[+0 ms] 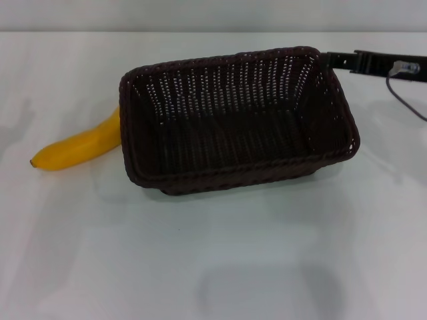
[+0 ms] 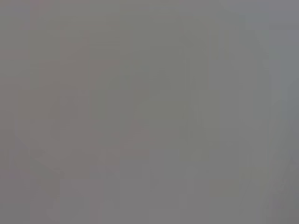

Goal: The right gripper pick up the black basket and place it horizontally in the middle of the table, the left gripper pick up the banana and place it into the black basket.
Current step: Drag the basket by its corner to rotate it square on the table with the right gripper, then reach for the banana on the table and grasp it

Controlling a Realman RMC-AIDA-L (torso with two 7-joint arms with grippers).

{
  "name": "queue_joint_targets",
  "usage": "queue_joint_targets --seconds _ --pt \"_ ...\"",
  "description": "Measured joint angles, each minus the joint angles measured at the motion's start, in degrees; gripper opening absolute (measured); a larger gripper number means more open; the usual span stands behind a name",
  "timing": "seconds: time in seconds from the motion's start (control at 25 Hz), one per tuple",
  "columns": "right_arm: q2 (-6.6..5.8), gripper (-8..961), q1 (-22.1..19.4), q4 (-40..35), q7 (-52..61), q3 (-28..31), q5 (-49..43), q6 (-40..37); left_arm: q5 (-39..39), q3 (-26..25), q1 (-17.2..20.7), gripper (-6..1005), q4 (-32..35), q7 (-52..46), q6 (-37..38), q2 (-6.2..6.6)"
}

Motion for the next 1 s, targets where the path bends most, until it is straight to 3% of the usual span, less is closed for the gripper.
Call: queue_joint_targets --seconds 0.24,1.0 --pt "-0.06 792 0.0 -0.3 -4.6 1.6 0.0 -3.8 0.0 0.0 -0.4 877 -1.1 0.0 -0.3 0.00" --pt "0.00 818 0.1 -12.9 -19.4 1.2 -1.4 -34.1 -0.4 -0.7 -2.0 877 -0.9 0.2 0.2 0.00"
